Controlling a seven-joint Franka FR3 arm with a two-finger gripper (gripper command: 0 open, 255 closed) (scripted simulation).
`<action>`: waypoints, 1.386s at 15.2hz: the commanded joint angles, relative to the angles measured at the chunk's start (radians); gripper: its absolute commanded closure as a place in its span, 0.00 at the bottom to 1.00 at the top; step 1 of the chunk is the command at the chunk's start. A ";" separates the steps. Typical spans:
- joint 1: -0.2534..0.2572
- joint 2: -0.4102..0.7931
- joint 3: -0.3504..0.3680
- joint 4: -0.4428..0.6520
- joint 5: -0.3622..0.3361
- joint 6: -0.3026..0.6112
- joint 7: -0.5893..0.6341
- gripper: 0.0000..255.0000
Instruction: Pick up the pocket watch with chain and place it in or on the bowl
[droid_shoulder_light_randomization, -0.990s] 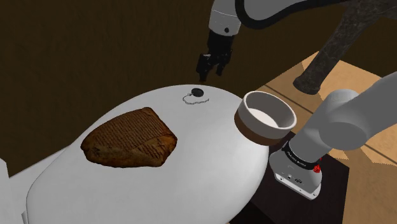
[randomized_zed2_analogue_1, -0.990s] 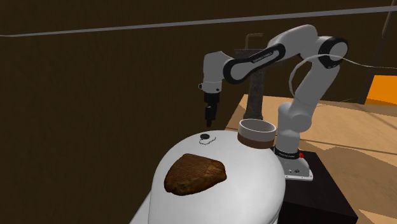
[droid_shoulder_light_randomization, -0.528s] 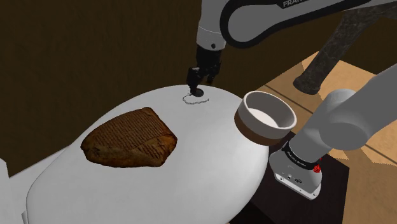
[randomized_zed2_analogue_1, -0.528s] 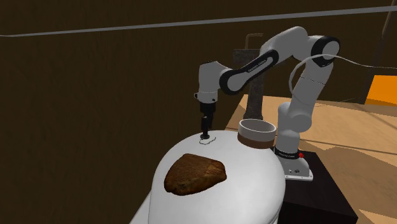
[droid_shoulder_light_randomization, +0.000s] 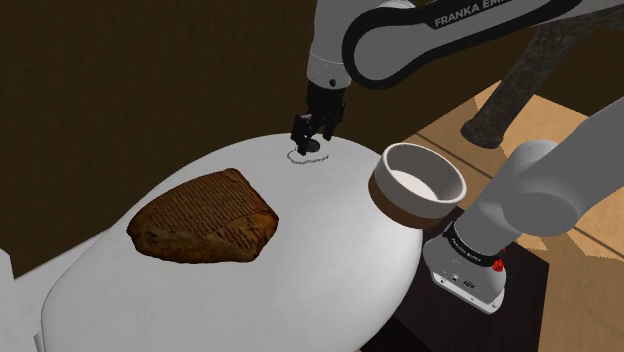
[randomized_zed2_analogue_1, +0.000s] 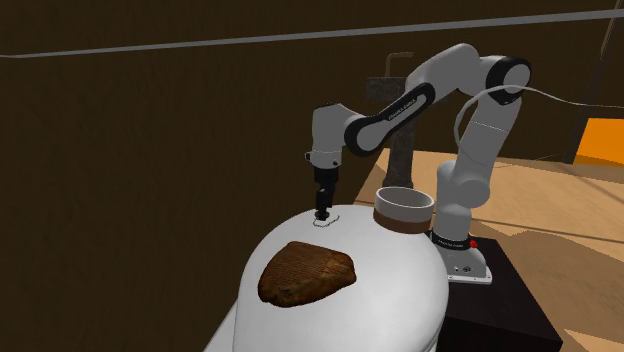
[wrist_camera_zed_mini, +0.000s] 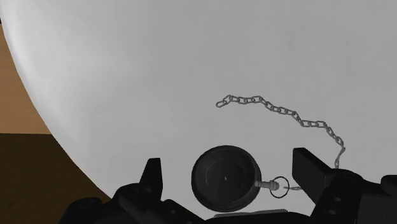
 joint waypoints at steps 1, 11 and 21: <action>0.000 0.000 0.000 0.000 0.000 0.000 0.000 0.00; 0.000 0.000 0.000 0.000 0.000 0.000 0.000 1.00; 0.000 -0.050 -0.012 0.080 0.005 -0.129 -0.007 1.00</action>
